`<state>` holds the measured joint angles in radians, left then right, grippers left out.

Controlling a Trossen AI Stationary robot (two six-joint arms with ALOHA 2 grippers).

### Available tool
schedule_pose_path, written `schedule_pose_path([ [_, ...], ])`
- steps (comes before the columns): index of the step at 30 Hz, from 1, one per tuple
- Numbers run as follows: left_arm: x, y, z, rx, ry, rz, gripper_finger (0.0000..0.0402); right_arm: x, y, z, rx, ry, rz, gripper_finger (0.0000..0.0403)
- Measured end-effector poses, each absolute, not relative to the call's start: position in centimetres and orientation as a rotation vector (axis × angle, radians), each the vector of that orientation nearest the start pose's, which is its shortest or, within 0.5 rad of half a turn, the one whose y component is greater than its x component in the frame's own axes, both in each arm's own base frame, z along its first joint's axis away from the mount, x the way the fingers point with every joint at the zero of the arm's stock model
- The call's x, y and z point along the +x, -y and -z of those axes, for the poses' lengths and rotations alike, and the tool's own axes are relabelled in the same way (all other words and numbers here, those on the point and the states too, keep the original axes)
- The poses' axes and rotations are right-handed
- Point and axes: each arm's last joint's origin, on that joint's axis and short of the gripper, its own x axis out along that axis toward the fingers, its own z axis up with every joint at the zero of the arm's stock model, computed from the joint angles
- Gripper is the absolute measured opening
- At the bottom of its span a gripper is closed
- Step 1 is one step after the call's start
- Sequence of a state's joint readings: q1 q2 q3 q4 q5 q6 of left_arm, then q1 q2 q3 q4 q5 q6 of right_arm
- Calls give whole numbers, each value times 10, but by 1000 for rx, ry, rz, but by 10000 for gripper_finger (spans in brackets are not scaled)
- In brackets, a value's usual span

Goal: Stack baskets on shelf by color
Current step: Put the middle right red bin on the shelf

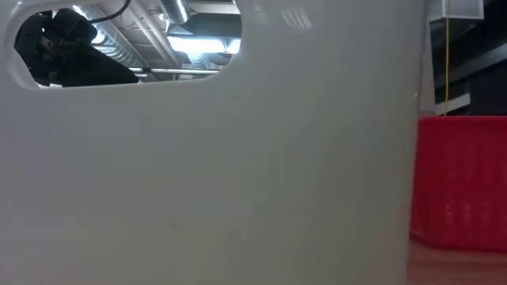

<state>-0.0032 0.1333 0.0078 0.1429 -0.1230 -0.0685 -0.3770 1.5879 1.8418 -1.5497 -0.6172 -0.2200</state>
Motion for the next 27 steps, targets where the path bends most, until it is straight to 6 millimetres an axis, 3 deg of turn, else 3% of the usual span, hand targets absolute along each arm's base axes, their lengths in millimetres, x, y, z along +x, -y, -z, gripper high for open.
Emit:
schedule_pose_path([
  [3,105,-3,-169,-69,21,-119,74,267,58,-381,439,-1183,-425,84],
  [7,105,-3,-169,-70,22,-119,74,271,24,-338,414,-1396,-484,84],
  [12,105,-3,-169,-71,21,-119,74,246,-13,-280,470,-1682,-541,84],
  [16,105,-3,-169,-71,22,-119,74,226,-28,-241,525,-1815,-320,84],
  [21,105,-3,-169,-71,22,-118,74,217,-39,-200,595,-1818,75,84],
  [27,105,-3,-169,-73,22,-118,74,220,-52,-188,631,-1726,202,84],
])
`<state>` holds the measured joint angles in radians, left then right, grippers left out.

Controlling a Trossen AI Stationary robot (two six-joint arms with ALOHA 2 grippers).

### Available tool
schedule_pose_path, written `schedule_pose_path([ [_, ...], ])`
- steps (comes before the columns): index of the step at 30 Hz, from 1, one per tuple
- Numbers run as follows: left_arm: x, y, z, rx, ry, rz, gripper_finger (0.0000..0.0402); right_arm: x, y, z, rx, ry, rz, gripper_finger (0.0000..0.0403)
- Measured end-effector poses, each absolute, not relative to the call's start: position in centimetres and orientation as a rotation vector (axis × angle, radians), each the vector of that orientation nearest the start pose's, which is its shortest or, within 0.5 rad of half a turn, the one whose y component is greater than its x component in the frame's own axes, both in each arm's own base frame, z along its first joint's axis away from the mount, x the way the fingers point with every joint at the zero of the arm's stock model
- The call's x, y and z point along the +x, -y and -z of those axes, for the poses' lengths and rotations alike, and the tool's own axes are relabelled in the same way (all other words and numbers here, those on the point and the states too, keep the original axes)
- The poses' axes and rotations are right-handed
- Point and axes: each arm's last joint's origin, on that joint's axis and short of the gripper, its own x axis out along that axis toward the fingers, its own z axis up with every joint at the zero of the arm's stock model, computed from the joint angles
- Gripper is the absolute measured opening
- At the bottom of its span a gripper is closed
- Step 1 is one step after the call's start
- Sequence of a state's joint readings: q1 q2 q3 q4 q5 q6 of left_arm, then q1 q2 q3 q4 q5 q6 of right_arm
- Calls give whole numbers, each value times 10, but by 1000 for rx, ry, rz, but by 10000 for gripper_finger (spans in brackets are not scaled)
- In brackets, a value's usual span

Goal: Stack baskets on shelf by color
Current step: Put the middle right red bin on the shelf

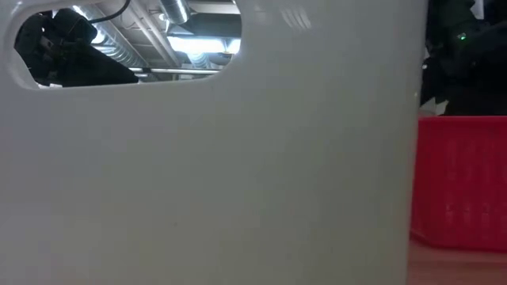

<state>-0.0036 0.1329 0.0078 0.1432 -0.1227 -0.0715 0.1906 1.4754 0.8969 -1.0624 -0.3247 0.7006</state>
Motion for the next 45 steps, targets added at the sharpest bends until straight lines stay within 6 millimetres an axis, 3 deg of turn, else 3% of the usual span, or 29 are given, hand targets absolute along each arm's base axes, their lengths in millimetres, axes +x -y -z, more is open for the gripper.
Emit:
schedule_pose_path([
  [8,105,-3,-169,-72,22,-119,74,229,-66,-193,577,-1577,312,84],
  [23,105,-3,-169,-72,22,-118,74,204,-78,-163,611,-1572,611,82],
  [26,105,-3,-169,-72,22,-118,74,201,-78,-158,578,-1559,617,66],
  [30,105,-3,-169,-73,22,-118,74,203,-81,-158,564,-1530,577,11],
  [36,105,-3,-169,-72,22,-119,74,225,-93,-186,505,-1458,375,3],
  [45,105,-3,-169,-72,22,-119,74,264,-110,-270,413,-1247,-27,1],
])
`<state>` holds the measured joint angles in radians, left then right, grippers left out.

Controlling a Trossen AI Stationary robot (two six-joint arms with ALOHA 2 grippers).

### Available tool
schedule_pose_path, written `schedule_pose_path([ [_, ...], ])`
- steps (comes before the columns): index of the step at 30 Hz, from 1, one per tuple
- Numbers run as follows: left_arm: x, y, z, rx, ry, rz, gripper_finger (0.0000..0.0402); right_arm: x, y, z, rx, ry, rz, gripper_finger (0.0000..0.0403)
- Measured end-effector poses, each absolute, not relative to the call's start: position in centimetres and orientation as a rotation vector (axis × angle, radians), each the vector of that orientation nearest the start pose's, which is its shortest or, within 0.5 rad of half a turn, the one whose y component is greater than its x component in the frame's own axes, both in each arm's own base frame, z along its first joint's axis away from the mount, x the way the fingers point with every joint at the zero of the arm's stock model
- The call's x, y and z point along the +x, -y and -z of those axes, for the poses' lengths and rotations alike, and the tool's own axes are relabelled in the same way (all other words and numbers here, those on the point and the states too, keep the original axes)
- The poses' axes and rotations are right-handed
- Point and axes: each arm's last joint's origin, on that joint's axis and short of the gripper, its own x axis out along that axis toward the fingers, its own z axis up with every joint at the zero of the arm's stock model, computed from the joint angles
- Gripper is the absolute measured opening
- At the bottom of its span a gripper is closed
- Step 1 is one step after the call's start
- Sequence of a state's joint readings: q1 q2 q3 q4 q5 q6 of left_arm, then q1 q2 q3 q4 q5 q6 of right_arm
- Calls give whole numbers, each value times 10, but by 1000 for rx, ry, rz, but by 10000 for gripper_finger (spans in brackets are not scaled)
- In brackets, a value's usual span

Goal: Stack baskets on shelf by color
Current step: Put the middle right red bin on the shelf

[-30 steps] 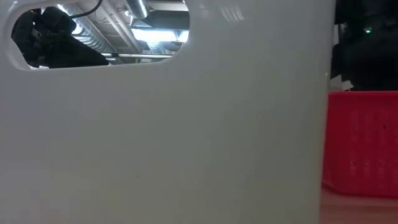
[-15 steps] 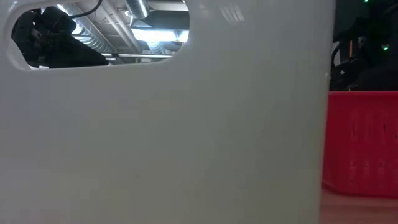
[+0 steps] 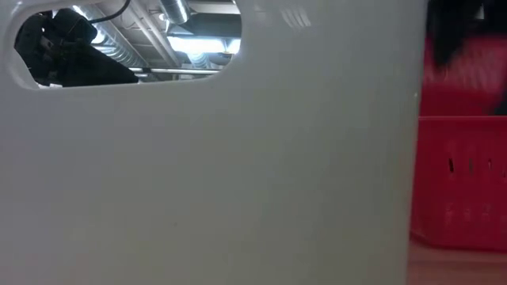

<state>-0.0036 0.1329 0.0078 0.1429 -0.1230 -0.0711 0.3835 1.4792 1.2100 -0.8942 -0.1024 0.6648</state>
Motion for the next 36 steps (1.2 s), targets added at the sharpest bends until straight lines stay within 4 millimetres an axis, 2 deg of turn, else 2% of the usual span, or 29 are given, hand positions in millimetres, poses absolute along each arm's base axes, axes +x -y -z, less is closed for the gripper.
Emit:
schedule_pose_path([
  [4,105,-3,-169,-72,22,-119,74,281,-105,-318,281,-1042,-166,1],
  [8,105,-3,-169,-72,22,-118,74,297,-89,-362,82,-777,-203,0],
  [12,105,-3,-169,-72,22,-119,74,315,-58,-398,-97,-516,-152,0],
  [16,105,-3,-169,-70,22,-119,74,338,-18,-416,-219,-376,-99,0],
  [19,105,-3,-169,-70,22,-119,74,360,14,-418,-267,-371,-69,0],
  [23,105,-3,-169,-69,22,-119,74,386,58,-410,-294,-490,18,0],
  [28,105,-3,-169,-69,22,-126,74,418,105,-382,-267,-665,80,0],
  [32,105,-3,-169,-69,22,-126,74,438,124,-357,-252,-770,77,0],
  [36,105,-3,-169,-69,22,-126,74,440,130,-345,-231,-909,125,0],
])
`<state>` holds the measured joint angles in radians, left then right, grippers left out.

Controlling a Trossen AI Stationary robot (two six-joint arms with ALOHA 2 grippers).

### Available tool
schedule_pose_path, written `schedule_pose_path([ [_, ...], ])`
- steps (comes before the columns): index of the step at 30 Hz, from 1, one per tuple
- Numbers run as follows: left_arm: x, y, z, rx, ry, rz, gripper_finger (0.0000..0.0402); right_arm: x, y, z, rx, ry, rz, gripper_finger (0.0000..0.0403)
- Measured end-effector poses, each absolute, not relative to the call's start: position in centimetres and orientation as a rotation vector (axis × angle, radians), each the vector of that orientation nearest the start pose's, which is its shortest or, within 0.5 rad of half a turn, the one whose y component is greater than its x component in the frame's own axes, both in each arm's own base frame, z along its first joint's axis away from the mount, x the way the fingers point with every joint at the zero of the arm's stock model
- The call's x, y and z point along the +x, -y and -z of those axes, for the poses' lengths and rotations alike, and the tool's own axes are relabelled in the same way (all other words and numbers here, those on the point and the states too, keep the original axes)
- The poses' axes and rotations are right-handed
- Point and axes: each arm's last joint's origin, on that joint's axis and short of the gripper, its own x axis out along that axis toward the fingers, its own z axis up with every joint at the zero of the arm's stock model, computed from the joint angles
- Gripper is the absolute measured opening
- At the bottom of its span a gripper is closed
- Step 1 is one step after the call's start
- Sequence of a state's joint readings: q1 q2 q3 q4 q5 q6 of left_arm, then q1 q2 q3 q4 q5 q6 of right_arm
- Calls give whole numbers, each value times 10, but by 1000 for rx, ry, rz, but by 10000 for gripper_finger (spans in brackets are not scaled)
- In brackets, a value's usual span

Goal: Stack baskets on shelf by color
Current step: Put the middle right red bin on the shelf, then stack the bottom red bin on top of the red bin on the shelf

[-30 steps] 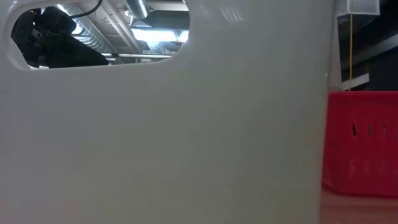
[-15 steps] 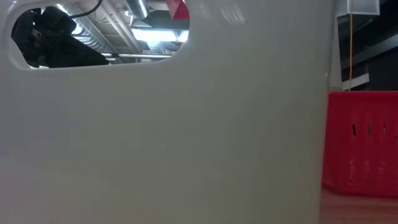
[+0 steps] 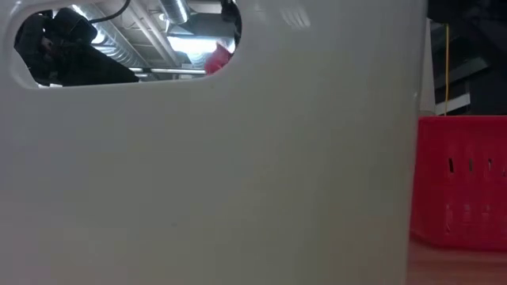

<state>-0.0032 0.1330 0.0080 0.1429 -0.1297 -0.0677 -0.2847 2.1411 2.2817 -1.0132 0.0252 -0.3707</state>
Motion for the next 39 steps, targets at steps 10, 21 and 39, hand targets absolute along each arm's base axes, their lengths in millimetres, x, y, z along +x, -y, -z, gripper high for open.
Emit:
schedule_pose_path([
  [10,105,-3,-169,-69,22,-126,74,421,140,-321,-119,-1190,219,0],
  [21,105,-3,-169,-69,22,-126,74,420,141,-316,-75,-1207,245,25],
  [39,105,-3,-169,-69,22,-126,74,419,104,-352,-96,-1120,212,83],
])
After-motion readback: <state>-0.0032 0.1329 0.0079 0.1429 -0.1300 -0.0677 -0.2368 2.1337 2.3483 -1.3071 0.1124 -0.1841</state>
